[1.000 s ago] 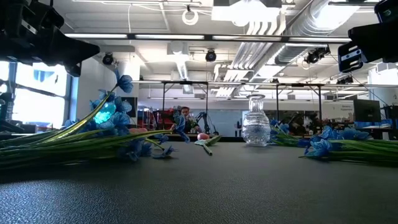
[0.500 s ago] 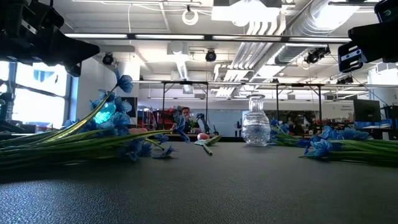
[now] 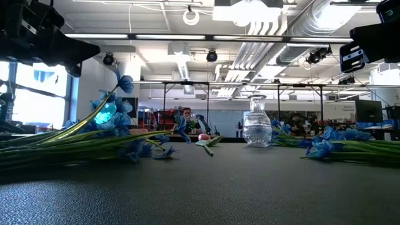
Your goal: Sort flowers into vase by color
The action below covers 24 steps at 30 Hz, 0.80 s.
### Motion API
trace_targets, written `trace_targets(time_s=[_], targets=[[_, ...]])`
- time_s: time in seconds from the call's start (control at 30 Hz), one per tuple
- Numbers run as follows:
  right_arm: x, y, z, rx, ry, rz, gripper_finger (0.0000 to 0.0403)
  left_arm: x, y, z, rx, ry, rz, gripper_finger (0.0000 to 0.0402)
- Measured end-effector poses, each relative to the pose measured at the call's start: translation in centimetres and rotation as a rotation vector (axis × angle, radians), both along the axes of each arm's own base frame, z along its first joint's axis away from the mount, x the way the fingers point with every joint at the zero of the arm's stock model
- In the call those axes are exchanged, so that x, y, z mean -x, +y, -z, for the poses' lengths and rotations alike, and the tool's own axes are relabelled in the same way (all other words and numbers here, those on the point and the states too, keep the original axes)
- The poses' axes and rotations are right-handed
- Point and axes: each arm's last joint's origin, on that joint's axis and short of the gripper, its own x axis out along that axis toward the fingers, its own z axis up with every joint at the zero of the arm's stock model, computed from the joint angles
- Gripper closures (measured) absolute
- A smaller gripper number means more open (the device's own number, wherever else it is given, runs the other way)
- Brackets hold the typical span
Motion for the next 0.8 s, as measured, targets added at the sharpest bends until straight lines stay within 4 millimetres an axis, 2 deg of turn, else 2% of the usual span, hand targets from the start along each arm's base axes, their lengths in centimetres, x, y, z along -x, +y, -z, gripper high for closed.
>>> trace_targets(time_s=[0.1, 0.27, 0.4, 0.57, 0.67, 0.8], targets=[[0.0, 0.0, 0.0, 0.012, -0.005, 0.003, 0.0402, 0.0, 0.0, 0.0, 0.000, 0.000, 0.000, 0.0402], [0.1, -0.1, -1.2, -0.311, -0.044, 0.012, 0.0402, 0.0, 0.0, 0.0, 0.000, 0.000, 0.000, 0.0401], [0.2, -0.6, -2.5, -0.434, -0.171, 0.120, 0.0402, 0.0, 0.0, 0.0, 0.000, -0.005, -0.001, 0.0401], [-0.1, -0.6, -2.4, -0.432, -0.159, 0.162, 0.0402, 0.0, 0.1, -0.1, 0.001, -0.011, -0.038, 0.0402], [-0.8, -0.5, -2.1, -0.405, -0.088, 0.209, 0.0402, 0.0, 0.2, -0.1, 0.002, -0.012, -0.058, 0.0401], [-2.1, 0.0, -3.1, -0.348, 0.076, 0.267, 0.0402, 0.0, 0.2, -0.1, 0.012, -0.013, -0.074, 0.0401]])
